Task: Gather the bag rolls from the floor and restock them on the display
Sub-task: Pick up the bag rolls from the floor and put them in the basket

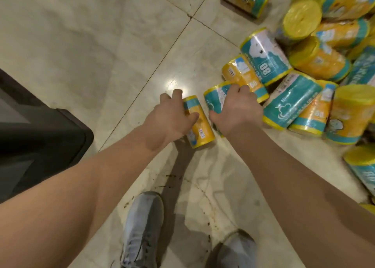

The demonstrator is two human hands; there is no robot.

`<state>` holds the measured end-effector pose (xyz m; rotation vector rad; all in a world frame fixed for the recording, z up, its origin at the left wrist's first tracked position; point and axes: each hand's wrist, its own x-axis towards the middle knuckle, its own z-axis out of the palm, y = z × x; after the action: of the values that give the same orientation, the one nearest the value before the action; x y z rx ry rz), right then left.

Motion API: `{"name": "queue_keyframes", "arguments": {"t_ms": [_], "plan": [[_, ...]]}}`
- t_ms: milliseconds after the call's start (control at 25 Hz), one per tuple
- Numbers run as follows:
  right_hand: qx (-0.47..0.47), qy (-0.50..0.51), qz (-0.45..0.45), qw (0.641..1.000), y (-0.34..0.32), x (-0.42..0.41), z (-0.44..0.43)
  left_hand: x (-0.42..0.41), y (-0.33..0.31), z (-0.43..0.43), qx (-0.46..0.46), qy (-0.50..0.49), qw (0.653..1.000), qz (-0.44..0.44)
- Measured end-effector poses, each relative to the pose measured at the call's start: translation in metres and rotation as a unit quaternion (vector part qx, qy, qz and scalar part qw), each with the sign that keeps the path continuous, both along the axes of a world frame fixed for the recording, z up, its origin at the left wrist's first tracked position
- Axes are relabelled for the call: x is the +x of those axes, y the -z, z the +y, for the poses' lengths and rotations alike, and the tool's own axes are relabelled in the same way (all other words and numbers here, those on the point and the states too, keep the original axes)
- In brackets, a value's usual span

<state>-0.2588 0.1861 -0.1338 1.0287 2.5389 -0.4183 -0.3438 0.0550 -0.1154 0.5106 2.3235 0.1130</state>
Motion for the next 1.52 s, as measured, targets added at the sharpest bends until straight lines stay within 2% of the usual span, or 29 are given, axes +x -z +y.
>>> {"name": "queue_keyframes", "arguments": {"t_ms": [120, 200, 280, 360, 440, 520, 640, 840, 960, 1160, 1280, 1520], "plan": [[-0.023, -0.003, -0.009, 1.0, -0.003, 0.002, 0.006, 0.009, 0.026, 0.012, 0.006, -0.132, 0.991, -0.021], [-0.042, -0.005, -0.001, 0.999, -0.007, 0.015, 0.013, 0.007, 0.041, 0.013, 0.048, -0.229, 0.97, -0.067], [-0.081, 0.038, 0.025, 0.996, -0.014, 0.032, 0.023, 0.003, 0.042, 0.005, 0.097, -0.287, 0.948, -0.098], [-0.116, 0.092, 0.057, 0.987, -0.028, 0.05, 0.034, 0.004, 0.024, -0.003, 0.144, -0.29, 0.94, -0.109], [-0.146, 0.113, 0.115, 0.976, -0.064, 0.065, 0.04, 0.007, -0.017, -0.011, 0.2, -0.226, 0.95, -0.075], [-0.174, 0.106, 0.18, 0.962, -0.125, 0.072, 0.044, 0.005, -0.077, -0.018, 0.269, -0.172, 0.947, -0.026], [-0.183, 0.122, 0.235, 0.947, -0.238, 0.08, 0.052, -0.001, -0.193, -0.014, 0.346, -0.149, 0.925, -0.041], [-0.188, 0.161, 0.317, 0.916, -0.475, 0.064, 0.059, -0.024, -0.459, -0.003, 0.424, -0.063, 0.903, -0.029], [-0.171, 0.106, 0.359, 0.911, -0.636, 0.056, 0.059, -0.041, -0.626, -0.004, 0.452, -0.002, 0.892, -0.012], [-0.152, 0.048, 0.419, 0.894, -0.849, 0.062, 0.028, -0.04, -0.831, -0.025, 0.524, 0.018, 0.852, -0.002], [-0.168, 0.036, 0.451, 0.876, -0.922, 0.078, 0.002, -0.028, -0.904, -0.045, 0.566, 0.029, 0.824, 0.012], [-0.188, 0.002, 0.463, 0.866, -0.964, 0.091, -0.013, -0.002, -0.952, -0.083, 0.586, 0.01, 0.809, 0.053]]}}
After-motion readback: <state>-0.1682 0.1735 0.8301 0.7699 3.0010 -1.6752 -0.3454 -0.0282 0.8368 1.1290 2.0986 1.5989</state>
